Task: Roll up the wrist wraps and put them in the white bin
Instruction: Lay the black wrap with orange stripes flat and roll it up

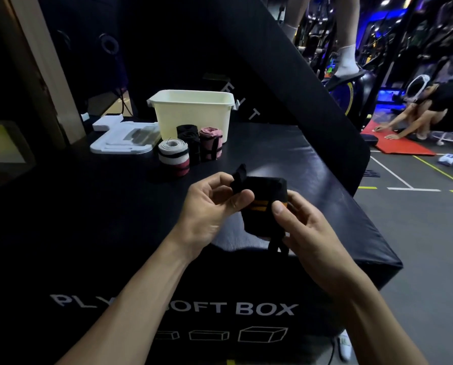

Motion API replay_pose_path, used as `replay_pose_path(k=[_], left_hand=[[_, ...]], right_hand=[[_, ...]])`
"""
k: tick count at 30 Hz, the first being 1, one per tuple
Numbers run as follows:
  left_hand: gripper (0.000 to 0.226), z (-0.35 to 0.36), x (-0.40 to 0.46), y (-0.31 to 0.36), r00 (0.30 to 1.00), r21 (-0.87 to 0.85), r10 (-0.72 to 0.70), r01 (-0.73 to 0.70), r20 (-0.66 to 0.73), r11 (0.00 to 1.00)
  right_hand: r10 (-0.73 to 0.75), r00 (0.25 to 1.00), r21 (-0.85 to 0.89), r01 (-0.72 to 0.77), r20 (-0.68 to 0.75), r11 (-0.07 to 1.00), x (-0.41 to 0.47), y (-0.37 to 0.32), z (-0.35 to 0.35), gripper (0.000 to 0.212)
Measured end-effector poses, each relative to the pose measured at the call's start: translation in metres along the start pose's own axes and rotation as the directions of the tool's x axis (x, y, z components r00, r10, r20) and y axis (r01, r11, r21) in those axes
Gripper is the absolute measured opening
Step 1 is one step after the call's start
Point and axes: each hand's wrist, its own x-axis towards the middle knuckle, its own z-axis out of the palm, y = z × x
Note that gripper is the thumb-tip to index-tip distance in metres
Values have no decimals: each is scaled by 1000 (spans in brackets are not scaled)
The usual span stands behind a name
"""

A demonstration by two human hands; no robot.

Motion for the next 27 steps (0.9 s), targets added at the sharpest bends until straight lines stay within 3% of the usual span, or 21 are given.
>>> replay_pose_path(k=[6, 11, 15, 18, 21, 23, 27], left_hand=[[36, 0, -3, 5, 997, -77, -11, 18, 83, 997], [53, 1, -7, 4, 982, -166, -82, 111, 170, 980], [49, 4, -11, 8, 968, -240, -124, 176, 219, 955], [51, 4, -10, 8, 981, -145, -93, 119, 172, 982], [43, 3, -6, 6, 999, 30, -13, 12, 32, 999], [40, 1, -3, 4, 997, 172, 35, -23, -64, 985], [20, 2, -4, 11, 995, 337, 70, -44, -66, 941]], right_hand=[[76, 992, 115, -87, 98, 990, -3, 3, 2, 59], [87, 980, 340, -145, 179, 929, -4, 7, 5, 62], [57, 958, 423, -176, 280, 889, -6, 6, 11, 71], [45, 970, 407, -142, 238, 902, -4, 6, 13, 60], [40, 995, 372, -73, 94, 925, -1, 5, 11, 39], [10, 1000, 224, -10, 1, 975, 0, 6, 5, 37], [-67, 997, 42, 69, -36, 997, 2, 7, -2, 32]])
